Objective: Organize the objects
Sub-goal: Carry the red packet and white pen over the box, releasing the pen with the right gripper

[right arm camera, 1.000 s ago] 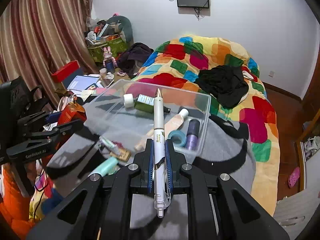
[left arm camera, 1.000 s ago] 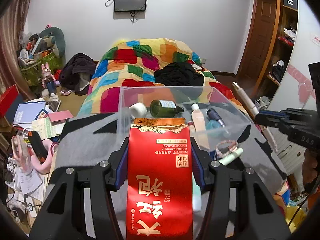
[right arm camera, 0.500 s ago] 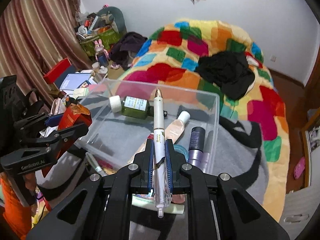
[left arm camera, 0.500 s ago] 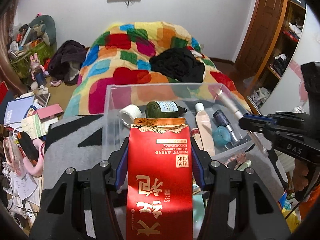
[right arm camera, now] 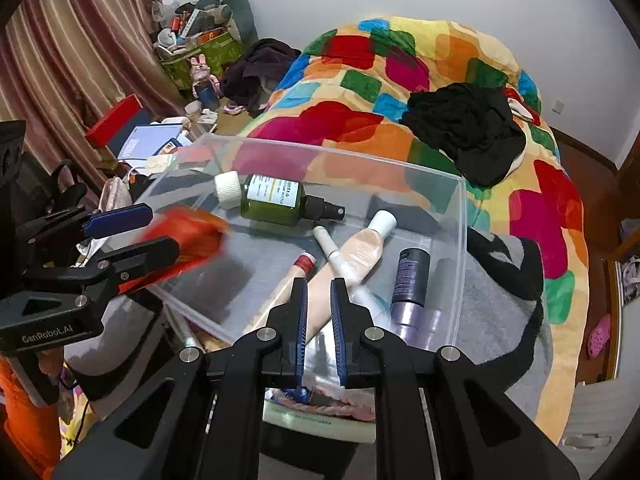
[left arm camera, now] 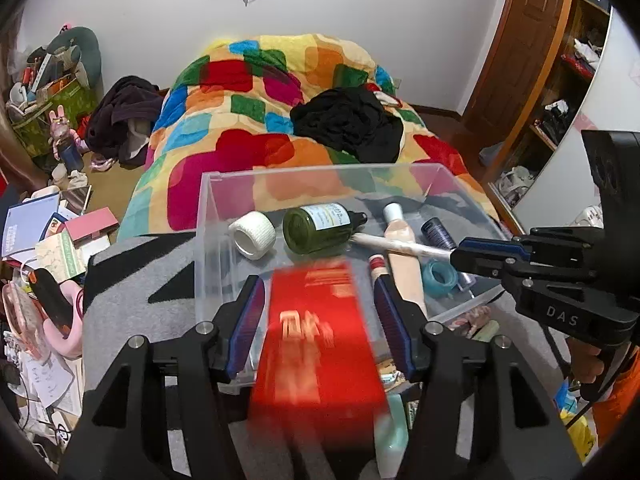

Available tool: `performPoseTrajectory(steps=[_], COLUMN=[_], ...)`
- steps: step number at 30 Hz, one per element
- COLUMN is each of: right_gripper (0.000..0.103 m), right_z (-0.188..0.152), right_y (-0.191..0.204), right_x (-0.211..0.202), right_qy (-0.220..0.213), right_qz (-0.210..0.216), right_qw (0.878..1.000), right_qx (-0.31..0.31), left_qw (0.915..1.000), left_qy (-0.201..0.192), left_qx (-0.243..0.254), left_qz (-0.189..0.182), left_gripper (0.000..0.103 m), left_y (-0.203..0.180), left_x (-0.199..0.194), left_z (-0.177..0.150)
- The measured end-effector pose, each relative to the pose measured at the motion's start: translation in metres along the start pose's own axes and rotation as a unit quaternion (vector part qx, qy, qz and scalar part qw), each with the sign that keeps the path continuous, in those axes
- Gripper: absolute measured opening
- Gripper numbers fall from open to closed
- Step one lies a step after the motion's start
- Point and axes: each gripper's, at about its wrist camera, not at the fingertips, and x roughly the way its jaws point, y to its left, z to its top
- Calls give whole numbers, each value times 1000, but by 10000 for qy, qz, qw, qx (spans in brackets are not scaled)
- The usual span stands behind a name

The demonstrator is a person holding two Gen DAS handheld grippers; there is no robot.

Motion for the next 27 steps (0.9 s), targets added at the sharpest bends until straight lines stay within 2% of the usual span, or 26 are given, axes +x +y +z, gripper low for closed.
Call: performPoseTrajectory(steps=[10,15,20,27], right_gripper=[14,25,42,51], right_z=[-15,-33,-55,-85], right_y=[5,8,6,-5], right_x=[-32,-48,-58,-38], right_qy=[-325,-510,-633,-342], right_qz=[47,22,38,52], right_qw=[9994,9986,9979,9994], right_qx=[-69,-145,-112,-70], left_qw=[9993,9985,9983,9989], left_qy=[-301,-386,-362,3], left_qx=[191,333,407,435], left_qz=[100,176,208,151], left_gripper=[58,61,66,66], left_y=[-12,-23,-30,-37], left_x=[-29,-38,-40,-24], left_z=[-16,-32,-53,-89])
